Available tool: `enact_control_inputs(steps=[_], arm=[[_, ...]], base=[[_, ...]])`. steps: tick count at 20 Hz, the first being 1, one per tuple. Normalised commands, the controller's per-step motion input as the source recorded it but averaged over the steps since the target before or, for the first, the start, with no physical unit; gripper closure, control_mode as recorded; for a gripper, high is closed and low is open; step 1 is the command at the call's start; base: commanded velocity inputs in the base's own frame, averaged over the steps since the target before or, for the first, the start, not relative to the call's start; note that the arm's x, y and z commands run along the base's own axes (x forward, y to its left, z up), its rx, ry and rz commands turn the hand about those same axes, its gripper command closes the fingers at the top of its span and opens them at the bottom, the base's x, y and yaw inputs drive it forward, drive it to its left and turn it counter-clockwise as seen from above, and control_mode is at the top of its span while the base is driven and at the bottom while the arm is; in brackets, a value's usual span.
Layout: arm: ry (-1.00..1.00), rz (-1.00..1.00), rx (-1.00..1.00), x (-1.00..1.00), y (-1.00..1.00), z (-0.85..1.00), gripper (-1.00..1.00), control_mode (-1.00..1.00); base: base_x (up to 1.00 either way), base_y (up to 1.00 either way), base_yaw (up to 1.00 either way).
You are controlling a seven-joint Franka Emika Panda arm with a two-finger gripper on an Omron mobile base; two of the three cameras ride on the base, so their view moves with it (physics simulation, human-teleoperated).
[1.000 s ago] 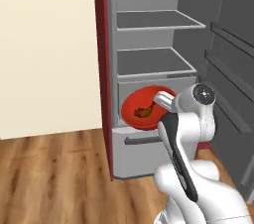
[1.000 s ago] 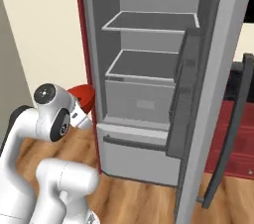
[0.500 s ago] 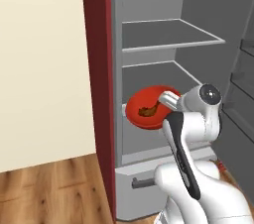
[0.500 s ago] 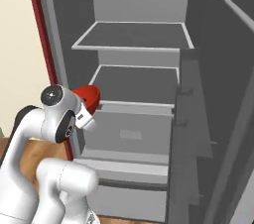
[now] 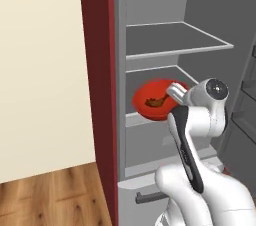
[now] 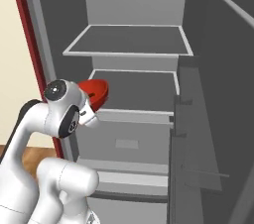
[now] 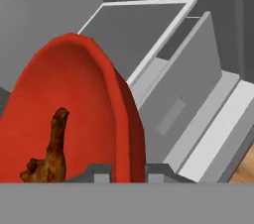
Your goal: Move the cup from next to the sink to the open cabinet. Then, move the bowl with the chicken drumstick to the fridge to clear the area for faucet cleaning.
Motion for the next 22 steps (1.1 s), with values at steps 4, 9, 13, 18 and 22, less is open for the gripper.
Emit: enact_control_inputs(steps=[4, 9, 13, 18, 22], arm=[[0.0, -0.13, 0.2, 0.13, -0.08, 1.0, 1.0, -1.0], [0.0, -0.07, 0.25, 0.22, -0.09, 1.0, 1.0, -1.0], [0.0, -0.08, 0.32, 0.24, -0.16, 0.83, 1.0, -1.0], [0.01, -0.05, 0.05, 0.25, -0.02, 0.17, 1.0, -1.0], [0.02, 0.0, 0.0, 0.41, 0.0, 0.0, 1.0, -1.0]], base=[[0.0, 0.0, 0.0], [0.0, 0.0, 0.0], [0.0, 0.0, 0.0], [0.0, 0.0, 0.0], [0.0, 0.0, 0.0]])
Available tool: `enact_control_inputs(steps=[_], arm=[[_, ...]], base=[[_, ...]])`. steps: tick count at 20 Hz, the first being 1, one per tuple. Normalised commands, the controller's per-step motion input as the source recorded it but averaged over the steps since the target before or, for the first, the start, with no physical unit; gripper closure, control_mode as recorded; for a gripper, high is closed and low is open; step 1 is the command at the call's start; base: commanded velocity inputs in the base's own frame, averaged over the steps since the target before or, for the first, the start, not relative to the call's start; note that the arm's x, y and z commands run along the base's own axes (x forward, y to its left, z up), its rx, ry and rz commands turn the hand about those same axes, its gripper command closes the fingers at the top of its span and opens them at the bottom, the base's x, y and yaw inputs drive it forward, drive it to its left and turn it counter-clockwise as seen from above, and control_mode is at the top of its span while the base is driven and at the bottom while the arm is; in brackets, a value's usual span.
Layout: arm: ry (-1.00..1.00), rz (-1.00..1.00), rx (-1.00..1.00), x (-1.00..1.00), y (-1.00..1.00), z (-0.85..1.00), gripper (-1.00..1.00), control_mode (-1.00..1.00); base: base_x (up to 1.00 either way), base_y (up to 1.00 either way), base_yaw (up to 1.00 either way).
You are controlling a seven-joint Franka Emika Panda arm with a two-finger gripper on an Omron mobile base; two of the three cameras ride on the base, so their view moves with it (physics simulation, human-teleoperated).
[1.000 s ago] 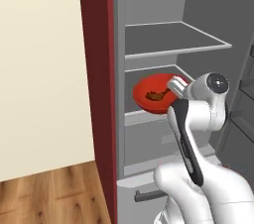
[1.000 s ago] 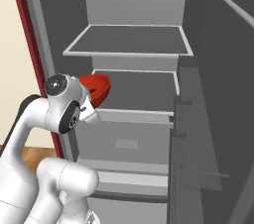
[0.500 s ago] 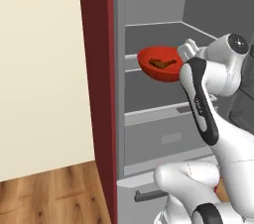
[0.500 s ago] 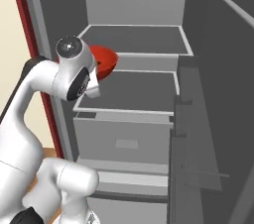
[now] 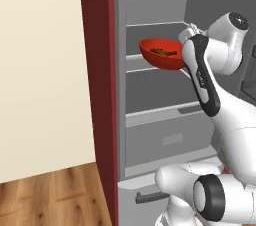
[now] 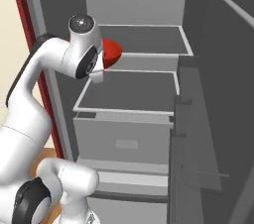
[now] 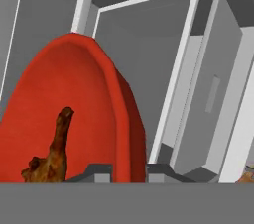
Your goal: Move the cup from next to the sink to the open cabinet. Then, move the bowl with the chicken drumstick to the fridge to clear the area for faucet cleaning.
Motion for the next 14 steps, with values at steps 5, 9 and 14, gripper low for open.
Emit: enact_control_inputs(steps=[5, 9, 14], arm=[[-0.2, 0.0, -0.01, -0.2, 0.0, 0.25, 1.0, -1.0], [-0.12, 0.0, -0.02, -0.03, 0.0, 0.07, 1.0, -1.0], [0.0, -0.01, 0.0, 0.37, 0.0, 0.09, 1.0, -1.0]], base=[[0.0, 0.0, 0.0], [0.0, 0.0, 0.0], [0.0, 0.0, 0.0]])
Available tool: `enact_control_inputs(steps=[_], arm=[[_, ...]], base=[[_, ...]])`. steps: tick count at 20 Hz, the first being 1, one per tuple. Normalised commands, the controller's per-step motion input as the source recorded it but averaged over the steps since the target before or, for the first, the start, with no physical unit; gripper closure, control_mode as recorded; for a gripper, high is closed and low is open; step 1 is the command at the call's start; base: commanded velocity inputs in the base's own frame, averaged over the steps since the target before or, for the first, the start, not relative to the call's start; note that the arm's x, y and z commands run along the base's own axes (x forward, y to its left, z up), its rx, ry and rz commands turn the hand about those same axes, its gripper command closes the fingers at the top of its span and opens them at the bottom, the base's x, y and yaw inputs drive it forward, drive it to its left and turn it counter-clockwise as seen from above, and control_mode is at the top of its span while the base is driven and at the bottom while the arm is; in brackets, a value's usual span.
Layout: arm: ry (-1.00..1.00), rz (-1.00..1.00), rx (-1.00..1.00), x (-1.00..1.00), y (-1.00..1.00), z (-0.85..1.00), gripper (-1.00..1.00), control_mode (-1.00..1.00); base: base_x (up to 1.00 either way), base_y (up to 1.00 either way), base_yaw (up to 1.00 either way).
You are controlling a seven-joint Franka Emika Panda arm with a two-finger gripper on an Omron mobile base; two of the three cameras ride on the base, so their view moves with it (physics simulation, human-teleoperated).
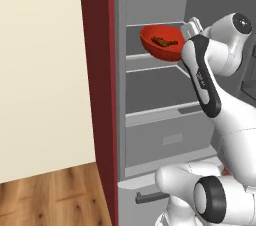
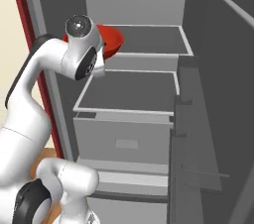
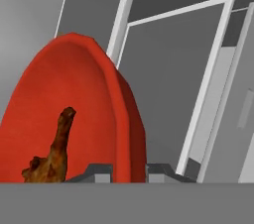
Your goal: Move the cup from next to the sink to the open cabinet. Then, move the bowl with the chicken drumstick to the fridge to clear the area for faucet cleaning.
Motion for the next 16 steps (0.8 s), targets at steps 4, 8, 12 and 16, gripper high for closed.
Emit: enact_control_inputs(steps=[4, 8, 12, 16], arm=[[0.0, -0.07, 0.0, 0.51, 0.0, 0.31, 1.0, -1.0], [0.0, -0.05, 0.0, 0.68, 0.0, 0.09, 1.0, -1.0], [0.04, -0.04, -0.01, 0.72, 0.0, 0.0, 1.0, -1.0], [0.06, -0.06, 0.0, 0.93, 0.0, 0.0, 1.0, -1.0]], base=[[0.0, 0.0, 0.0], [0.0, 0.0, 0.0], [0.0, 0.0, 0.0], [0.0, 0.0, 0.0]])
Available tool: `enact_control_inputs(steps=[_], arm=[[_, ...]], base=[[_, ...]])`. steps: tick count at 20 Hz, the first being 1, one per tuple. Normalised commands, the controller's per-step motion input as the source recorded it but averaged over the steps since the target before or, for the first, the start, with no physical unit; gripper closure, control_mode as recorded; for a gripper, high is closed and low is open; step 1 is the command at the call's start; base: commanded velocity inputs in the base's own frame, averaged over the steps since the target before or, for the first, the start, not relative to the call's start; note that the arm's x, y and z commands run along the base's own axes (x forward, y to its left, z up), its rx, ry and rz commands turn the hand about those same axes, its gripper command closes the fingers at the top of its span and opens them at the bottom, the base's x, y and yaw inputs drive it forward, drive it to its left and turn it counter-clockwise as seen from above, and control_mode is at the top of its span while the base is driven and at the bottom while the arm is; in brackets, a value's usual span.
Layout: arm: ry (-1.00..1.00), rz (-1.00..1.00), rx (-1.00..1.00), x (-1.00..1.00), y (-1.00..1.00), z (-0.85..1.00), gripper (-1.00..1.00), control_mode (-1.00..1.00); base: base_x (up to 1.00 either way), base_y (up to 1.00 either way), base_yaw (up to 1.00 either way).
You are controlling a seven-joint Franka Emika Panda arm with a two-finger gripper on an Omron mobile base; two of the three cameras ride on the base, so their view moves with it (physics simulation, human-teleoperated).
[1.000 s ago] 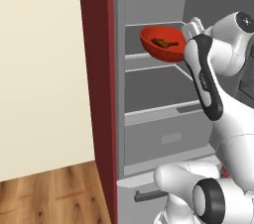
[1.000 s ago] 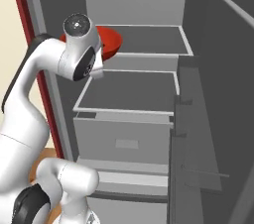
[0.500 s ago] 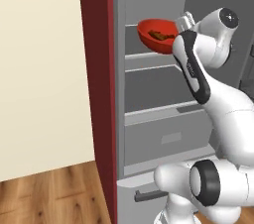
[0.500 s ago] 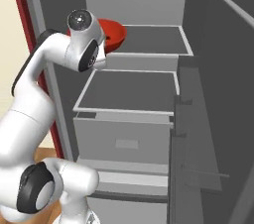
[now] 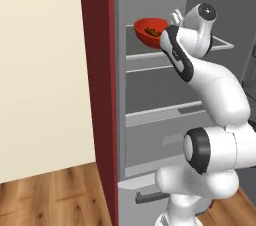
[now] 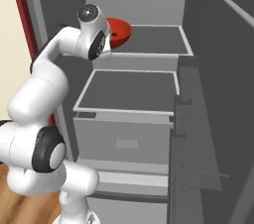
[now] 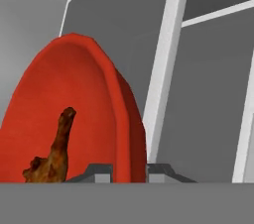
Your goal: Move the cup from next to the sink to the open cabinet. Then, move the bowl with the chicken drumstick to the fridge to clear the area for faucet cleaning.
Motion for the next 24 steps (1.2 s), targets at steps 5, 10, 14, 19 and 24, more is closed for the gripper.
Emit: enact_control_inputs(steps=[5, 10, 14, 19, 24], arm=[[0.11, -0.06, -0.01, 0.62, 0.0, -0.2, 1.0, -1.0], [0.05, -0.02, 0.0, 0.56, 0.0, -0.11, 1.0, -1.0], [0.01, -0.02, 0.0, 0.67, 0.0, 0.0, -1.0, -1.0], [0.0, 0.0, 0.0, -0.14, 0.0, 0.0, -1.0, -1.0], [-0.06, 0.0, 0.03, -1.0, 0.0, 0.0, -1.0, -1.0]], base=[[0.0, 0.0, 0.0], [0.0, 0.0, 0.0], [0.0, 0.0, 0.0], [0.0, 0.0, 0.0], [0.0, 0.0, 0.0]])
